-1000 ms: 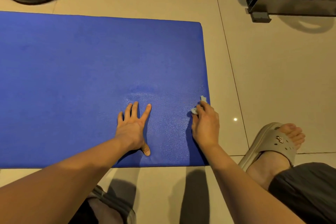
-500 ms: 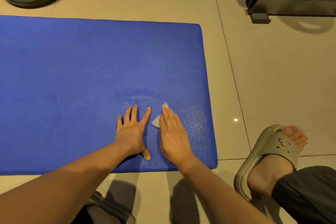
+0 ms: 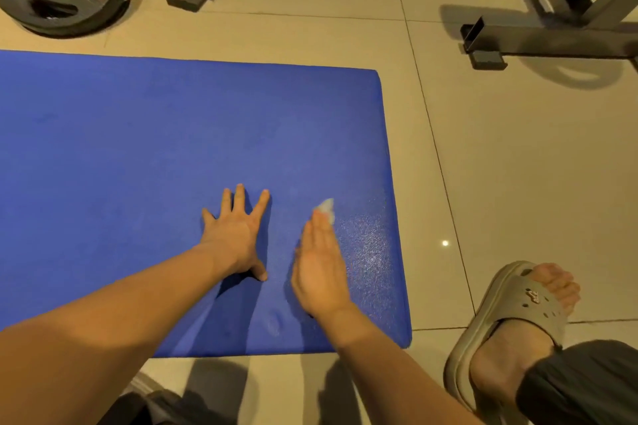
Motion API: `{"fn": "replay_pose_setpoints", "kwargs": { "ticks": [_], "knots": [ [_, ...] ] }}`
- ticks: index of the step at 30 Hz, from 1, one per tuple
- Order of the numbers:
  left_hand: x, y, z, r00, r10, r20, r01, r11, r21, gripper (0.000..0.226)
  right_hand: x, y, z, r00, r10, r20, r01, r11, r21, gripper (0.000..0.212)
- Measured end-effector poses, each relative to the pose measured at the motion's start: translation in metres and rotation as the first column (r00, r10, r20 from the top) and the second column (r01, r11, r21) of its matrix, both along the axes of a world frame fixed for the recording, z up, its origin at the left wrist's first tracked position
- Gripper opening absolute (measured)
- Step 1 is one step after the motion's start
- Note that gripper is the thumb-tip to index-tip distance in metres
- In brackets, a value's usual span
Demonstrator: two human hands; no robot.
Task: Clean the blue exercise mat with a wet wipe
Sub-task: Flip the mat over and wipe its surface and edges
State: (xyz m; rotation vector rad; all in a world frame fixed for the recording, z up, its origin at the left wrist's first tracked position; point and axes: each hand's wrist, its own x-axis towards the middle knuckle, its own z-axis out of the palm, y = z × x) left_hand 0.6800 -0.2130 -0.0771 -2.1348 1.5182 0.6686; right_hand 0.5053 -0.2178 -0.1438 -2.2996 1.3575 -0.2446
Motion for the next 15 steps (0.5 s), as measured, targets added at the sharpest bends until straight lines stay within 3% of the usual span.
{"fn": "replay_pose_setpoints", "kwargs": {
  "ticks": [2,4,8,11,13,15],
  "knots": [
    [0.005,-0.005,-0.006,0.999,0.037,-0.034,-0.035,0.998,0.060,0.165,-0.013,-0.015,0.001,0.973,0.217,-0.076,-0.224,0.969,-0.101,0.063],
    [0.004,-0.010,-0.007,0.997,0.055,-0.057,-0.050,0.995,0.091,0.167,-0.041,-0.038,0.003,0.940,0.294,-0.174,-0.319,0.938,-0.138,0.059],
    [-0.002,-0.014,-0.006,0.996,0.063,-0.059,-0.057,0.993,0.100,0.168,-0.092,-0.070,0.007,0.975,0.010,-0.220,-0.033,0.994,-0.102,0.078],
    [-0.004,-0.014,-0.007,0.997,0.062,-0.049,-0.057,0.992,0.108,0.169,-0.060,-0.055,0.008,0.971,-0.134,-0.196,0.126,0.991,-0.050,0.084],
    [-0.004,-0.014,-0.008,0.997,0.061,-0.045,-0.056,0.993,0.107,0.170,-0.023,-0.038,0.012,0.968,-0.174,-0.180,0.169,0.985,-0.041,0.081],
    [-0.003,-0.014,-0.010,0.997,0.061,-0.041,-0.056,0.993,0.105,0.170,0.008,-0.022,0.010,0.981,-0.093,-0.168,0.086,0.995,-0.049,0.077]
  ]
}}
